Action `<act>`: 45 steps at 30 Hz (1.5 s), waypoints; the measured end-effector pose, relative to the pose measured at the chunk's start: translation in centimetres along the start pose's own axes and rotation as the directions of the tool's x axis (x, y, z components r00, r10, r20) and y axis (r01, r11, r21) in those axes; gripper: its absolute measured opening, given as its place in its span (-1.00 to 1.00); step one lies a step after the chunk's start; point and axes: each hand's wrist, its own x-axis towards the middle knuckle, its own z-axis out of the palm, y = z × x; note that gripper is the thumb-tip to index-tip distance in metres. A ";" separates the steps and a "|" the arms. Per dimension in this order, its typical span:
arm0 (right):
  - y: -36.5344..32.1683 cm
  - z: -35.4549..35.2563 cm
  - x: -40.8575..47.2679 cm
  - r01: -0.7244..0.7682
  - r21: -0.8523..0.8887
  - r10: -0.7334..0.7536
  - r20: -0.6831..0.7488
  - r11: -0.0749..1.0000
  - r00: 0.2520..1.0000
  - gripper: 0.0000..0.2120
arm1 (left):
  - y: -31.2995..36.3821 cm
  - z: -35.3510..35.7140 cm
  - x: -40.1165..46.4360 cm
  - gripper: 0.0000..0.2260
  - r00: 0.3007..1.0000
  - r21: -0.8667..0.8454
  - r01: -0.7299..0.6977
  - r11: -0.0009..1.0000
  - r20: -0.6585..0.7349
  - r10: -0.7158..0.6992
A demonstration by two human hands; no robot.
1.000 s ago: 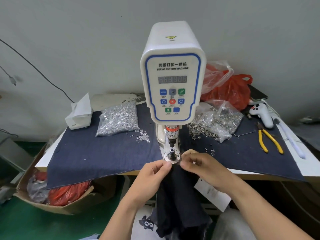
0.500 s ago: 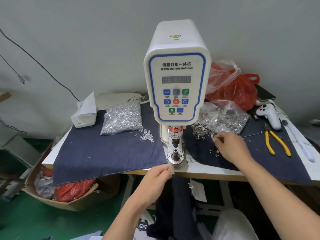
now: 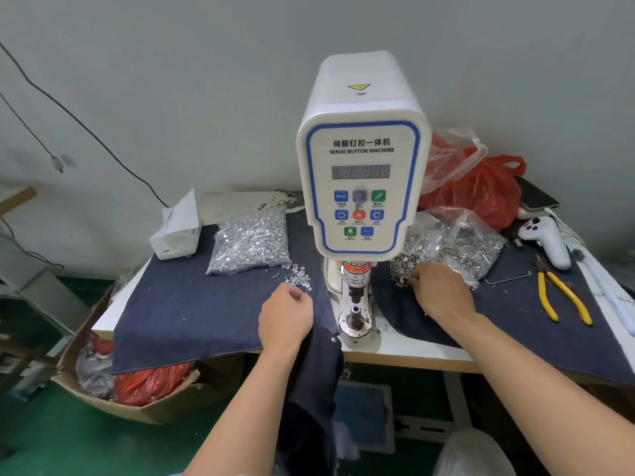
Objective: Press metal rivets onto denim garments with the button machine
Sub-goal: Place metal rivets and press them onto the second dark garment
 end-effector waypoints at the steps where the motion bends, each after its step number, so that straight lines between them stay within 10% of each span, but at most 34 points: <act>1: 0.0 -0.1 0.0 -0.016 0.012 0.016 -0.004 1.000 1.000 -0.81 | 0.1 0.3 0.3 -0.91 1.000 0.025 0.012 1.000 -0.011 -0.012; 12: -1.5 -0.9 -2.1 -0.074 0.388 0.098 -0.043 0.919 0.994 -0.87 | 0.7 2.1 1.3 -0.90 0.993 0.180 0.048 0.983 -0.111 -0.029; 27: -4.7 -1.3 -6.2 -0.223 0.781 0.025 0.257 0.583 0.966 -0.88 | 0.4 2.3 1.0 -0.86 0.988 0.116 0.036 0.993 -0.152 -0.018; 38: -6.9 -1.7 -6.9 -0.652 0.747 -0.022 0.656 -0.128 0.755 -0.92 | -0.8 1.4 0.8 -0.87 0.995 -0.103 -0.029 0.994 -0.103 0.018; 45: -7.6 -2.3 -7.1 -0.719 0.622 -0.075 0.738 -0.310 0.670 -0.92 | -1.8 0.4 0.2 -0.88 0.994 -0.426 -0.096 0.899 0.005 0.109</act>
